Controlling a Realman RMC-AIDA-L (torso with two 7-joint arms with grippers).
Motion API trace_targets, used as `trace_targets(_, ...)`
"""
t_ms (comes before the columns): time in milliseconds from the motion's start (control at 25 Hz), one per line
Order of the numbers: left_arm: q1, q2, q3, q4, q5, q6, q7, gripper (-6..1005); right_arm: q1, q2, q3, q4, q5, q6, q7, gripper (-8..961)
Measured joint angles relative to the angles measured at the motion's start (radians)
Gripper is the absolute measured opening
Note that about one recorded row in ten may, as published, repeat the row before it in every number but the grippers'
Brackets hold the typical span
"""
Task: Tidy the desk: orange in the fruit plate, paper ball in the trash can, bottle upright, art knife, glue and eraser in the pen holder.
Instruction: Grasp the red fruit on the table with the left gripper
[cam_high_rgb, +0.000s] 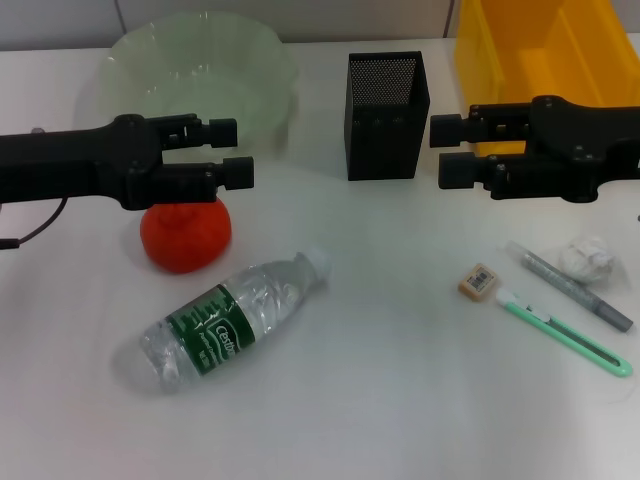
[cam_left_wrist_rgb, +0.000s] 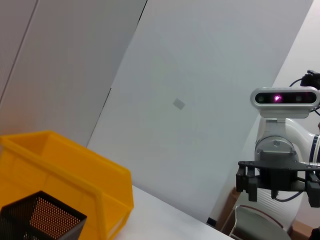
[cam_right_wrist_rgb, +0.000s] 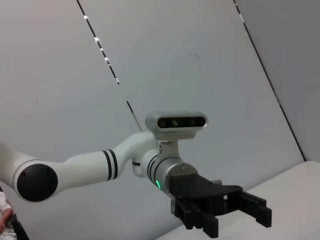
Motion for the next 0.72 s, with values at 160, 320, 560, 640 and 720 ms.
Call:
trace_targets(160, -0.005, 0.002, 0.003, 0.011, 0.001, -0.009, 0.000, 786, -0.007, 0.001, 0.011, 0.000, -0.001, 0.000, -0.001, 648)
trace_targets(320, -0.006, 0.005, 0.002, 0.012, 0.001, -0.012, 0.000, 785, -0.008, 0.001, 0.012, 0.000, -0.001, -0.001, 0.002, 648)
trace_targets(560, -0.013, 0.001, -0.003, 0.012, 0.035, -0.022, 0.000, 785, -0.008, 0.001, 0.013, 0.002, -0.001, 0.001, 0.003, 649)
trace_targets(640, -0.014, 0.000, -0.003, 0.012, 0.040, -0.025, 0.000, 784, -0.008, 0.001, 0.013, 0.002, -0.001, 0.002, 0.003, 648)
trace_targets(720, -0.014, -0.001, -0.004, 0.012, 0.040, -0.026, 0.000, 784, -0.008, 0.001, 0.014, 0.002, -0.001, 0.003, 0.004, 647)
